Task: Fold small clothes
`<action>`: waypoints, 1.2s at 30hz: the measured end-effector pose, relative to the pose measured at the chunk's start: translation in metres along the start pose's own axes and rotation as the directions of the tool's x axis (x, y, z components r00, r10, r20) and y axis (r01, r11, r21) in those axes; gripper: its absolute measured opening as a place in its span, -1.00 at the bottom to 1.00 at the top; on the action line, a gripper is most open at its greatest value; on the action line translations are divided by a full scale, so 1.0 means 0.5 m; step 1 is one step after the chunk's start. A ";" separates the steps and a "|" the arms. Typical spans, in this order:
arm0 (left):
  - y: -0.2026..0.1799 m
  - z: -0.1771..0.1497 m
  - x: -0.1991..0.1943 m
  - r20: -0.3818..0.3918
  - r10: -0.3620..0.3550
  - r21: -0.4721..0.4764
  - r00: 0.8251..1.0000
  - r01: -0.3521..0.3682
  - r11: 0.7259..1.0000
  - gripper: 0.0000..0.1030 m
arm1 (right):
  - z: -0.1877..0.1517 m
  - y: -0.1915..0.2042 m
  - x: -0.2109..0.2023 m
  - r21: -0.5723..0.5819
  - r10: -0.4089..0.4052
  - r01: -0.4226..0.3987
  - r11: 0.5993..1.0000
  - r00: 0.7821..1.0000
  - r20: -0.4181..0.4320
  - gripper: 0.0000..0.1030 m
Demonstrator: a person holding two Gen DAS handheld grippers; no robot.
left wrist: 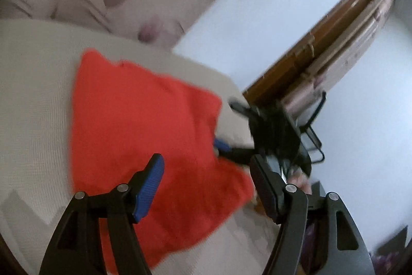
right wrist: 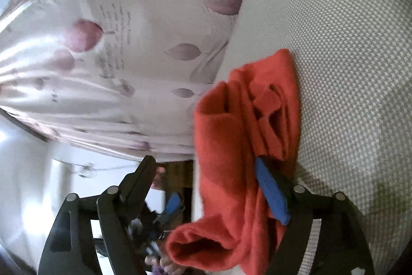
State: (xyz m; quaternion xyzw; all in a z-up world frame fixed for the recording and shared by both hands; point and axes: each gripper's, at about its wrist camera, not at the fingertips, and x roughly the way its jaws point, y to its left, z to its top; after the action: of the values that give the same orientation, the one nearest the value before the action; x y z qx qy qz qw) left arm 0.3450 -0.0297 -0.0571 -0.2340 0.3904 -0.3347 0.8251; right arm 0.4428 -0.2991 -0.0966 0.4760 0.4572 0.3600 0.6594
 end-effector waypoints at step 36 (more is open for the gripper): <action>0.025 -0.145 -0.061 -0.011 -0.109 0.055 0.994 0.110 0.992 0.34 | 0.062 0.032 0.043 -0.316 -0.265 0.268 0.910 0.963 0.054 -0.63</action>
State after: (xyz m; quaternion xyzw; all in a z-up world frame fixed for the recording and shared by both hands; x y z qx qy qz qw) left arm 0.2772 -0.0083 -0.0927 -0.2305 0.3710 -0.3912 0.8101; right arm 0.4782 -0.2841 -0.0828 0.2974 0.4499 0.3339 0.7731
